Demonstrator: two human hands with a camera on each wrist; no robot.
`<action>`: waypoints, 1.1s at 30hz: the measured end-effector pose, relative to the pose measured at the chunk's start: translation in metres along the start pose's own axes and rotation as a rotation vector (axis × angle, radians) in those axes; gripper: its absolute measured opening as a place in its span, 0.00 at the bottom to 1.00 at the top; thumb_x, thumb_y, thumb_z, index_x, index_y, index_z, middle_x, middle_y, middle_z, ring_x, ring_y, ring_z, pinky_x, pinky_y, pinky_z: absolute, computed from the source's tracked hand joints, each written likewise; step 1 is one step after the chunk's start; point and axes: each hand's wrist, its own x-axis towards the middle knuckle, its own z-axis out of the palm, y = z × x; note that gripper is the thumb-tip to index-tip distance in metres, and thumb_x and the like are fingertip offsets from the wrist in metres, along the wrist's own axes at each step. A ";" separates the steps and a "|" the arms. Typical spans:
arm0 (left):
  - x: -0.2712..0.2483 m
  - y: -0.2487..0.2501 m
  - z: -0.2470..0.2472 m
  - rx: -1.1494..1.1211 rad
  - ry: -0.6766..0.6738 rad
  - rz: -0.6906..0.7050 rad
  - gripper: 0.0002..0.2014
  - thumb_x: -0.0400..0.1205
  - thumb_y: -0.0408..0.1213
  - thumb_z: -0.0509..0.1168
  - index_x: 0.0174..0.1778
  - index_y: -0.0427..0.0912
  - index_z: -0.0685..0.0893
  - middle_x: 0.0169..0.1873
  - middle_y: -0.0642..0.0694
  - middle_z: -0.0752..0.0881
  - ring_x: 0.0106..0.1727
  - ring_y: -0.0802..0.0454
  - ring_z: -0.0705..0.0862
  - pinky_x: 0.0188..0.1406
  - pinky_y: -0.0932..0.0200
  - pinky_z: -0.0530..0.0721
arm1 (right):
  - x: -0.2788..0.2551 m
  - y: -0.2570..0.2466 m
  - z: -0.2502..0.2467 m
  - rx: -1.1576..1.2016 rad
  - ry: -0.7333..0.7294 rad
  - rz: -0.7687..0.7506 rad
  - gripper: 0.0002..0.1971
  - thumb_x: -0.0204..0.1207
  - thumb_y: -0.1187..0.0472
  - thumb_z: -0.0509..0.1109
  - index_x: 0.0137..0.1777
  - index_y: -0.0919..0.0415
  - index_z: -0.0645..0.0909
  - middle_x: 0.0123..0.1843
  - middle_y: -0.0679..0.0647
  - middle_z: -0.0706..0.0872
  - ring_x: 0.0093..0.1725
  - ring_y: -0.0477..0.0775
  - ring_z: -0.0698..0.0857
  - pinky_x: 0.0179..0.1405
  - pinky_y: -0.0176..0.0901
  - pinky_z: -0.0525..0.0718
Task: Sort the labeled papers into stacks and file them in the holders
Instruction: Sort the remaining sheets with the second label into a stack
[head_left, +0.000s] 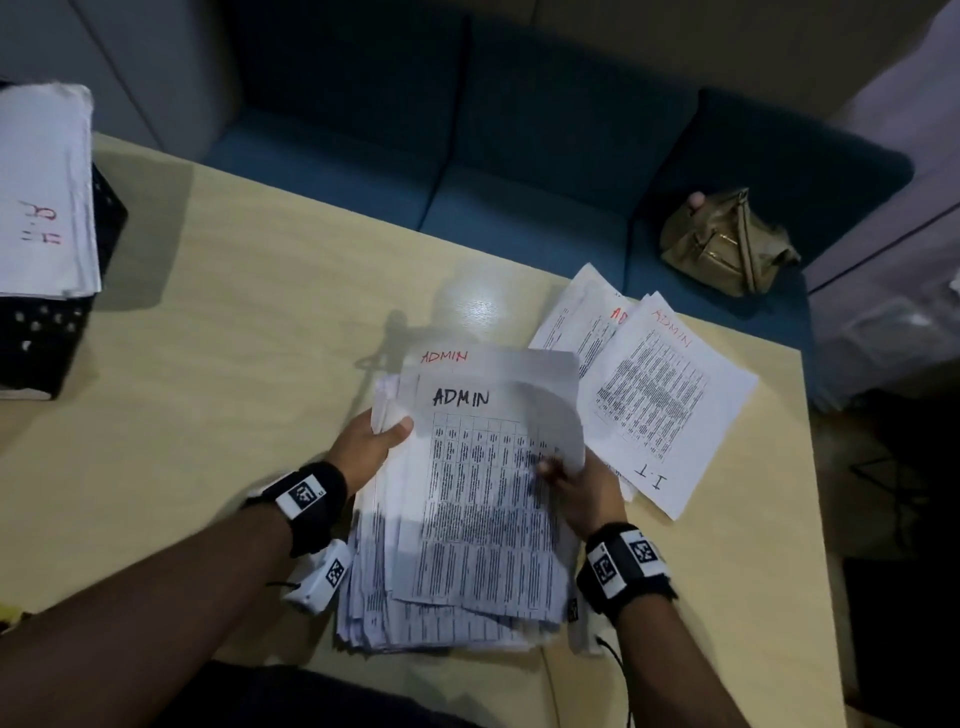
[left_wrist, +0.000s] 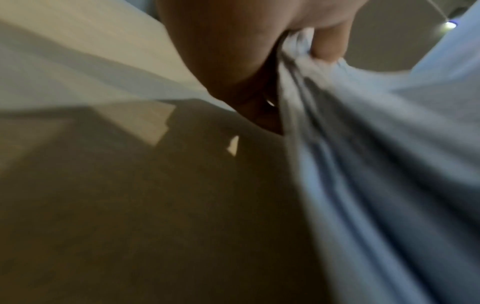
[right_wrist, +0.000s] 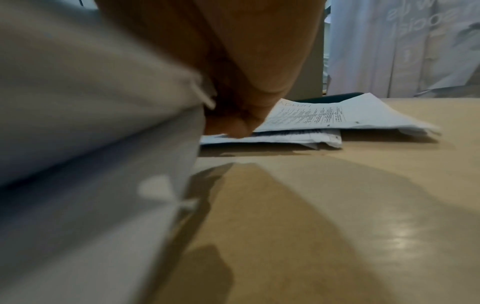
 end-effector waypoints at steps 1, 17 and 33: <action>0.002 -0.004 -0.001 -0.042 0.002 -0.001 0.31 0.75 0.64 0.66 0.69 0.50 0.79 0.66 0.50 0.83 0.69 0.48 0.80 0.74 0.43 0.72 | 0.001 -0.001 -0.001 -0.024 -0.061 -0.002 0.06 0.77 0.59 0.73 0.50 0.60 0.81 0.32 0.39 0.81 0.27 0.33 0.78 0.18 0.19 0.70; 0.001 0.006 0.008 0.179 -0.202 0.040 0.26 0.80 0.23 0.63 0.67 0.56 0.70 0.51 0.55 0.86 0.50 0.54 0.86 0.43 0.61 0.83 | 0.038 -0.038 0.032 -0.626 -0.060 -0.449 0.40 0.75 0.33 0.60 0.83 0.47 0.50 0.85 0.53 0.55 0.83 0.55 0.55 0.83 0.58 0.50; 0.000 0.000 0.010 0.046 -0.152 0.110 0.19 0.72 0.53 0.73 0.59 0.64 0.80 0.55 0.55 0.87 0.59 0.55 0.85 0.59 0.55 0.80 | 0.033 -0.029 0.058 -0.476 -0.033 -0.672 0.20 0.79 0.53 0.55 0.67 0.50 0.81 0.53 0.53 0.81 0.53 0.55 0.79 0.59 0.51 0.75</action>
